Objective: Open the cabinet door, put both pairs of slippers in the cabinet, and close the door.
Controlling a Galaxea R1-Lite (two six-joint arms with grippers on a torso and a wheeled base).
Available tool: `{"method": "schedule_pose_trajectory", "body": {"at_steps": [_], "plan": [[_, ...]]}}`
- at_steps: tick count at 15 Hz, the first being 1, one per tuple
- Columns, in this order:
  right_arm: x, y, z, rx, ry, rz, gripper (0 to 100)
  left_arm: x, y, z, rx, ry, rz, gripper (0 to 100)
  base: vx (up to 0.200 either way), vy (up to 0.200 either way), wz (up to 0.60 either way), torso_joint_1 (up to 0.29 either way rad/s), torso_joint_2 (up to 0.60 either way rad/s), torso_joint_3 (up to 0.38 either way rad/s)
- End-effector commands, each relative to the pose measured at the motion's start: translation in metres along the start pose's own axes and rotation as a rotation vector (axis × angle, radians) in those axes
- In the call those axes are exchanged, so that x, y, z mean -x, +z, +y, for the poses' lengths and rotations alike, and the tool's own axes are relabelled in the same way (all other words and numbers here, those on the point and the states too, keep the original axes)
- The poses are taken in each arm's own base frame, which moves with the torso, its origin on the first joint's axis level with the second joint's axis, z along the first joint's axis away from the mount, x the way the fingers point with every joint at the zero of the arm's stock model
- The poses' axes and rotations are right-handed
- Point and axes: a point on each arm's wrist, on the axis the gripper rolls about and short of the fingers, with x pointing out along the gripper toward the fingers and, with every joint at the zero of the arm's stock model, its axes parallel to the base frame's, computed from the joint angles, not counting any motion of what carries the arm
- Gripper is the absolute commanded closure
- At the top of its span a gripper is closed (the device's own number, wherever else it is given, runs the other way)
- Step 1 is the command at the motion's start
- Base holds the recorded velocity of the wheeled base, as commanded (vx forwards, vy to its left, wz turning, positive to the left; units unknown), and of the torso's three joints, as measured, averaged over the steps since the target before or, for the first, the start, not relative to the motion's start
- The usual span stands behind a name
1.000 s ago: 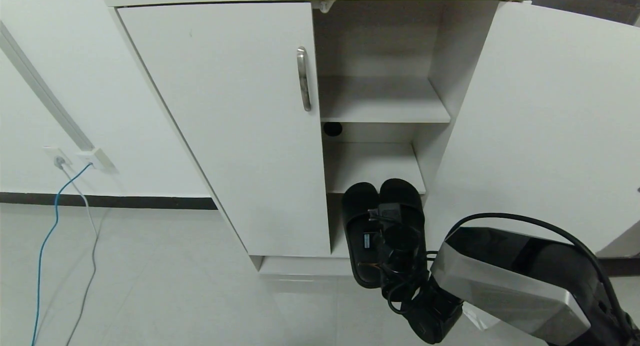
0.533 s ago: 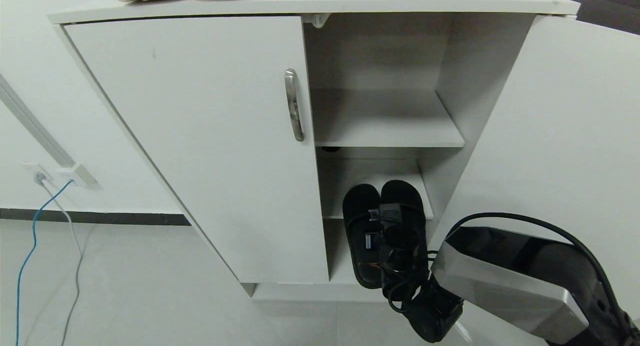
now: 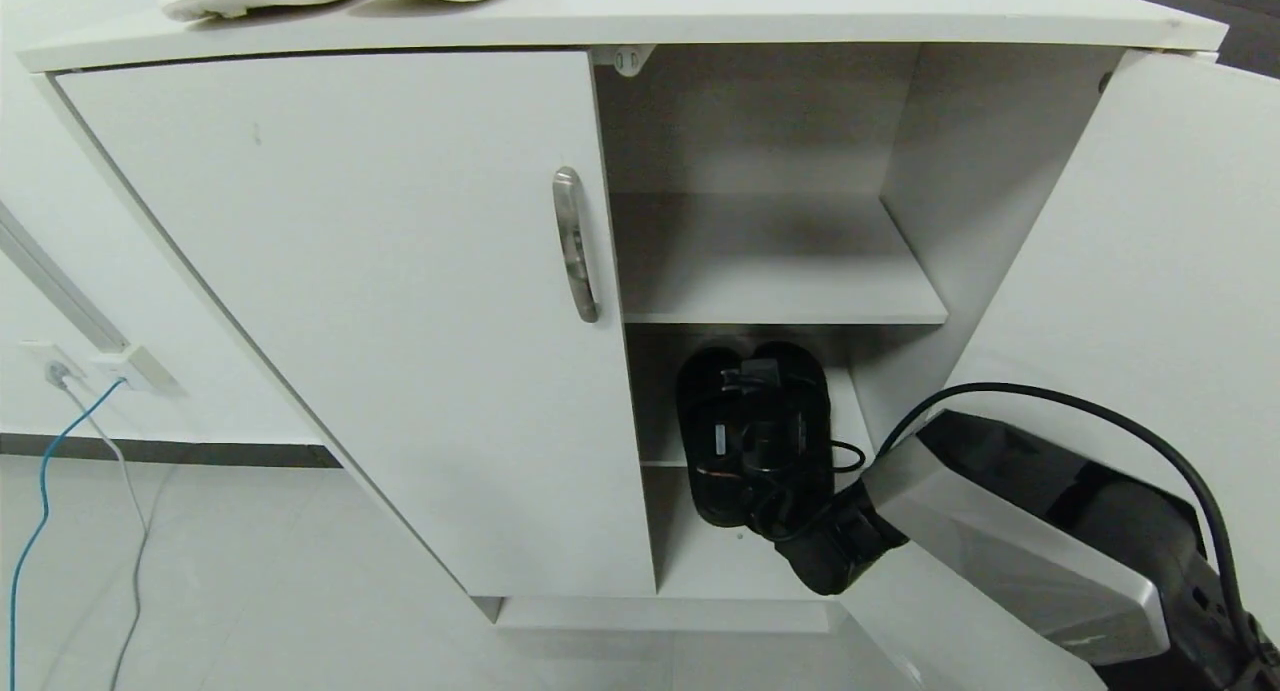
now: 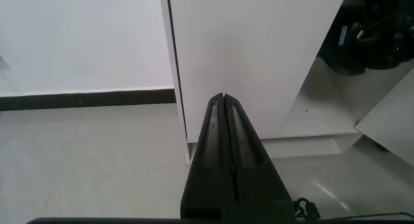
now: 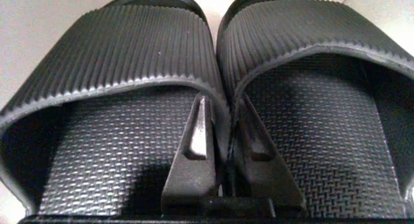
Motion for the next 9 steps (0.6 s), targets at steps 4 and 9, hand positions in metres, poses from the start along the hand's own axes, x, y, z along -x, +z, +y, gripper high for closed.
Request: {"method": "schedule_pose_trajectory", "body": {"at_steps": [4, 9], "plan": [[-0.049, 0.008, -0.006, -0.048, -0.059, -0.025, 100, 0.0, 0.0, 0.0, 0.0, 0.0, 0.001, 100, 0.0, 0.0, 0.0, 0.0, 0.0, 0.0], [-0.068, 0.011, -0.005, -0.05, -0.079, -0.026, 100, 0.0, 0.0, 0.0, 0.0, 0.0, 0.001, 100, 0.0, 0.0, 0.0, 0.0, 0.0, 0.0]]}}
